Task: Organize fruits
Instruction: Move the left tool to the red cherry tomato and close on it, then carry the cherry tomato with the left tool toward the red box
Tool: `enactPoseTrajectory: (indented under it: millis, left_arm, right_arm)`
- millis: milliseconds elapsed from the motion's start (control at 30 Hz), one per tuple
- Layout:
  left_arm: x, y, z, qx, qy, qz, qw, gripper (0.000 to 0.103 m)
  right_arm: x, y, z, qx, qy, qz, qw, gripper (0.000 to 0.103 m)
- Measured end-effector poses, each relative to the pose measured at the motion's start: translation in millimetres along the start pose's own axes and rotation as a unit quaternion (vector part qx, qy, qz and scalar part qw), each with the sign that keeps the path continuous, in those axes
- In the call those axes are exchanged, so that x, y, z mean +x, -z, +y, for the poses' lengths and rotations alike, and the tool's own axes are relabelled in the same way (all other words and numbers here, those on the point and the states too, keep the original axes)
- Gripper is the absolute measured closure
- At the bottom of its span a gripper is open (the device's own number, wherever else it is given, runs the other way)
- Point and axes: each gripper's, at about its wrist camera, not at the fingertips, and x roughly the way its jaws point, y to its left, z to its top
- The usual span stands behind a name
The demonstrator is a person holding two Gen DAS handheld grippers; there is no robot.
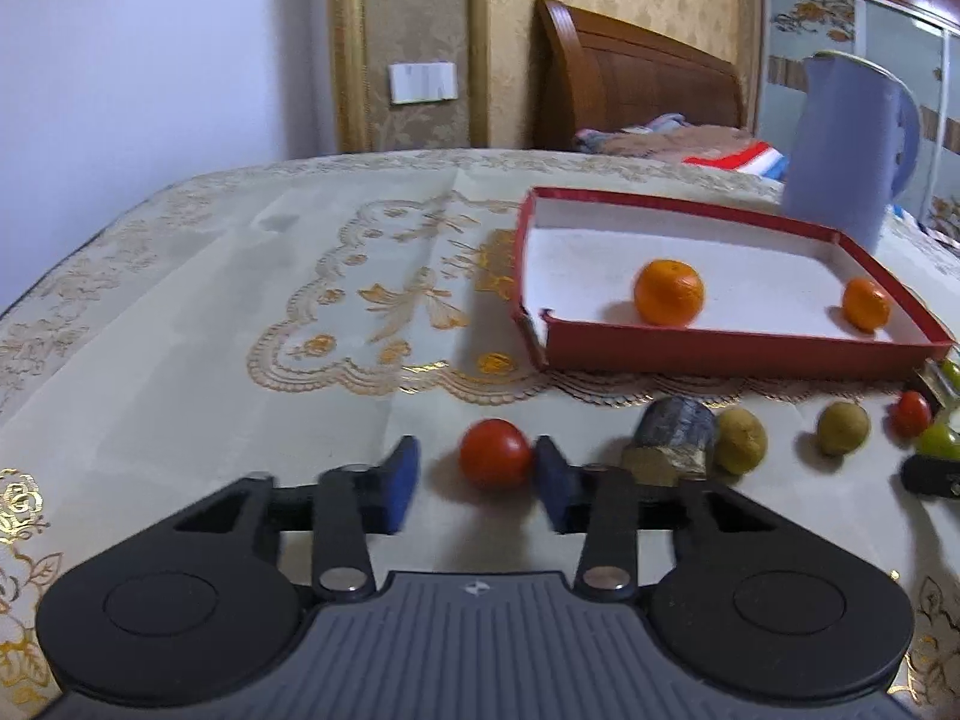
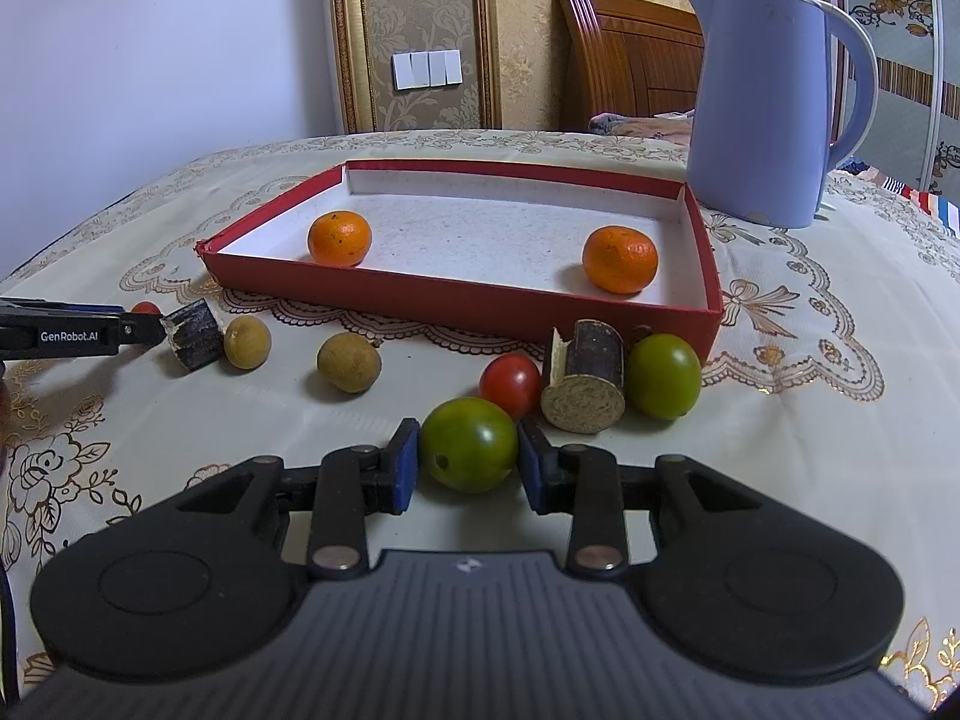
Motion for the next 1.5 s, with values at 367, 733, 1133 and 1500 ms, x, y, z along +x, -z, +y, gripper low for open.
enactPoseTrajectory:
  millis: [367, 733, 1133, 1500]
  left_arm:
    - [0.3, 0.0, -8.7, 0.027, -0.005, -0.001, 0.9996, 0.077]
    - [-8.6, 0.8, -5.5, 0.011, -0.018, -0.016, 0.9996, 0.077]
    - [-17.8, -22.7, -33.6, 0.026, 0.010, -0.030, 0.9992, 0.077]
    - [5.1, -53.3, -72.4, 0.034, 0.031, -0.033, 0.9984, 0.077]
  right_arm:
    - [-0.5, -0.1, 1.3, -0.002, 0.002, -0.002, 1.000, 0.071]
    - [-17.8, 3.0, 4.1, -0.018, 0.007, -0.032, 0.999, 0.071]
    - [-27.7, -16.7, -8.9, -0.021, 0.032, -0.063, 0.997, 0.071]
    - [-3.8, -54.2, -24.0, -0.003, 0.054, -0.072, 0.996, 0.071]
